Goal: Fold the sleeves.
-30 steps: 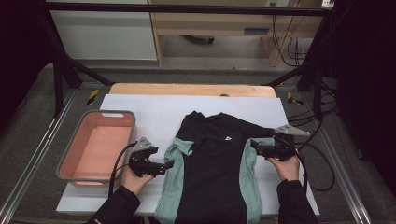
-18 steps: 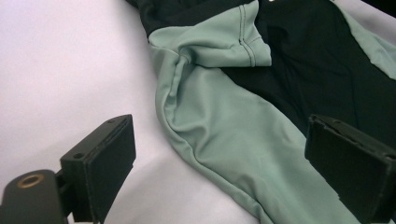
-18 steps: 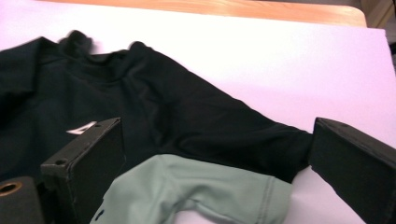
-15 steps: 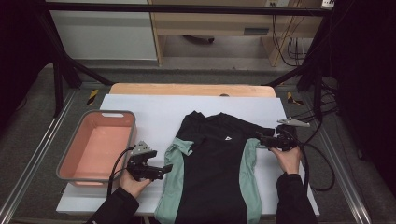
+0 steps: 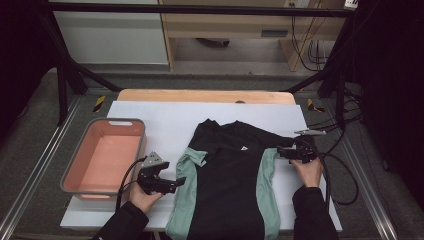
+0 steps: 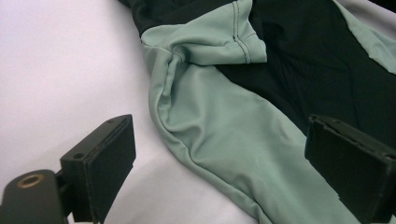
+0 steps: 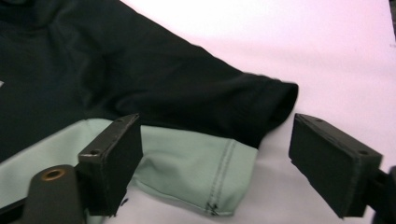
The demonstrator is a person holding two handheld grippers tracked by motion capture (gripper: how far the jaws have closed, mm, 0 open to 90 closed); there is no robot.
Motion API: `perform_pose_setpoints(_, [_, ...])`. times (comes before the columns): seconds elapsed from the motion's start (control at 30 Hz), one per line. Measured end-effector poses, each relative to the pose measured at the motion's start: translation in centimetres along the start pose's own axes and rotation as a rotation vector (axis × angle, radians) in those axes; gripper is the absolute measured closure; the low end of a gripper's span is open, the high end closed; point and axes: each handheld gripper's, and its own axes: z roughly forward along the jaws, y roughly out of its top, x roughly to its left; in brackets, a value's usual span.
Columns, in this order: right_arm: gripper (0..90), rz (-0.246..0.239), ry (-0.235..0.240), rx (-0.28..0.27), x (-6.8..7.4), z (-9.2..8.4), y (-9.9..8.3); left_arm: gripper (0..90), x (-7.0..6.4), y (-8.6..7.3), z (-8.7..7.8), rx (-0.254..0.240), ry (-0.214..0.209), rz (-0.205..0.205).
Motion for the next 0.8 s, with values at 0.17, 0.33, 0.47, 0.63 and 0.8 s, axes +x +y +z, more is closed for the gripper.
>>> perform_pose_setpoints(0.17, [22.3,0.039,0.004,0.007,-0.8,0.1,-0.5,8.4,0.0,0.0,0.1,0.003,0.005,0.007])
perform_pose_setpoints(0.33, [30.7,0.045,0.007,0.012,-1.1,0.2,-0.9,8.4,-0.1,0.0,0.3,0.014,0.001,0.007])
perform_pose_setpoints(0.47, [37.2,0.037,0.013,0.024,-1.1,0.4,-1.0,8.4,-0.1,0.0,0.3,0.013,0.001,0.007])
perform_pose_setpoints(0.63, [43.2,0.031,0.019,0.027,-1.0,0.5,-1.0,8.6,-0.1,-0.1,0.4,0.02,0.0,0.009])
perform_pose_setpoints(0.8, [49.2,0.016,-0.005,0.041,-0.8,0.4,-1.0,8.8,-0.1,-0.1,0.4,0.02,-0.001,0.007])
